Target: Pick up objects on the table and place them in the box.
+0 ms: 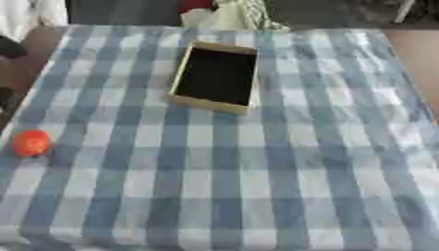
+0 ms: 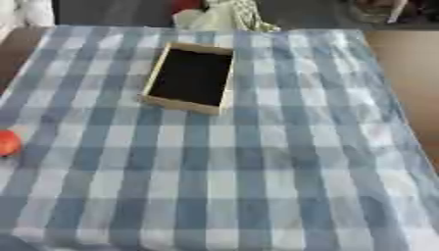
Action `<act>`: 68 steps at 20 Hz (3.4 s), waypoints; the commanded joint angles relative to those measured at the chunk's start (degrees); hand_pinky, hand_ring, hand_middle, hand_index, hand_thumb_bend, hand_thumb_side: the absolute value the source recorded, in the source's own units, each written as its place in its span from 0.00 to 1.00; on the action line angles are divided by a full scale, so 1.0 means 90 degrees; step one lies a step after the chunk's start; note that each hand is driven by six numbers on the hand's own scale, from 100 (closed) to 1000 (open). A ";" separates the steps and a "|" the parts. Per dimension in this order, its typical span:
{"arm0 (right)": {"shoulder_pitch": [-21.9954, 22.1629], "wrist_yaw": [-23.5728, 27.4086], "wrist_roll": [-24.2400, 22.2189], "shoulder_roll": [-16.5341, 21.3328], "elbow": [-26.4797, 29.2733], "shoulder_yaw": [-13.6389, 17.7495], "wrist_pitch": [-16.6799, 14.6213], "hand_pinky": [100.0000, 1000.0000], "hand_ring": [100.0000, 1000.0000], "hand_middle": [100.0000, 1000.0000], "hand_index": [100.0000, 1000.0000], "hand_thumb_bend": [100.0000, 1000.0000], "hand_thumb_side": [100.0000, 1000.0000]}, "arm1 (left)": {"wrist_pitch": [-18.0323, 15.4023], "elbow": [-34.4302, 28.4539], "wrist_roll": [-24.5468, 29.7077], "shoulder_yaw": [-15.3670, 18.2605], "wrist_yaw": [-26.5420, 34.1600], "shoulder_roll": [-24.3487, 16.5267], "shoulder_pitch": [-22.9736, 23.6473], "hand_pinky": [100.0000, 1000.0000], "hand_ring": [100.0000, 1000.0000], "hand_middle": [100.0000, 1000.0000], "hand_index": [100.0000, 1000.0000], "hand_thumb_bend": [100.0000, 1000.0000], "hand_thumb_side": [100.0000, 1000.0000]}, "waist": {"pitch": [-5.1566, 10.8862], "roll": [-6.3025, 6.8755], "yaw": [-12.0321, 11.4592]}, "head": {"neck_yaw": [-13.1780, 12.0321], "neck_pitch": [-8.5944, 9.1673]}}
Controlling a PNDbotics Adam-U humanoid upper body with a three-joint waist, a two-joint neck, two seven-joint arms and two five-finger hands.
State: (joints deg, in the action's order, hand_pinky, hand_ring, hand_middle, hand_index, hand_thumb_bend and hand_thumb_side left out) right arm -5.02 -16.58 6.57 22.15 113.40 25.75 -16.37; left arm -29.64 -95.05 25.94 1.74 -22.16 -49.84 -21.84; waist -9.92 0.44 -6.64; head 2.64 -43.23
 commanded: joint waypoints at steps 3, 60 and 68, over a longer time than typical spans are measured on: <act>-0.0032 -0.0044 -0.0021 0.0240 0.0133 0.0046 0.0026 0.73 0.73 0.68 0.74 0.00 0.58 | -0.0241 0.0149 0.0369 -0.0060 -0.0597 -0.0313 -0.0138 0.68 0.82 0.80 0.87 0.00 0.19 | 0.0105 0.0034 0.0003 | 0.0006 -0.0036; -0.0071 0.0066 -0.0133 0.0155 0.0133 0.0011 0.0082 0.73 0.73 0.67 0.74 0.00 0.58 | -0.0550 0.3251 -0.1407 -0.1472 -0.3760 -0.0175 -0.0811 0.35 0.62 0.60 0.76 0.48 0.44 | 0.0106 0.0131 0.0125 | -0.0184 -0.0099; -0.0073 0.0097 -0.0150 0.0123 0.0133 0.0012 0.0091 0.72 0.72 0.67 0.74 0.00 0.58 | -0.0710 0.3428 -0.1466 -0.1562 -0.4016 0.0052 -0.1010 0.35 0.61 0.63 0.78 0.46 0.46 | 0.0085 0.0122 0.0154 | -0.0199 -0.0099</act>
State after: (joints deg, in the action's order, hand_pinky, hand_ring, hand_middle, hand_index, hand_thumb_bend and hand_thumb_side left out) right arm -5.09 -15.99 5.41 22.42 113.40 25.40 -15.50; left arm -35.73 -64.10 12.93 -12.58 -57.67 -47.98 -29.85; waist -9.75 1.51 -5.27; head 1.08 -43.74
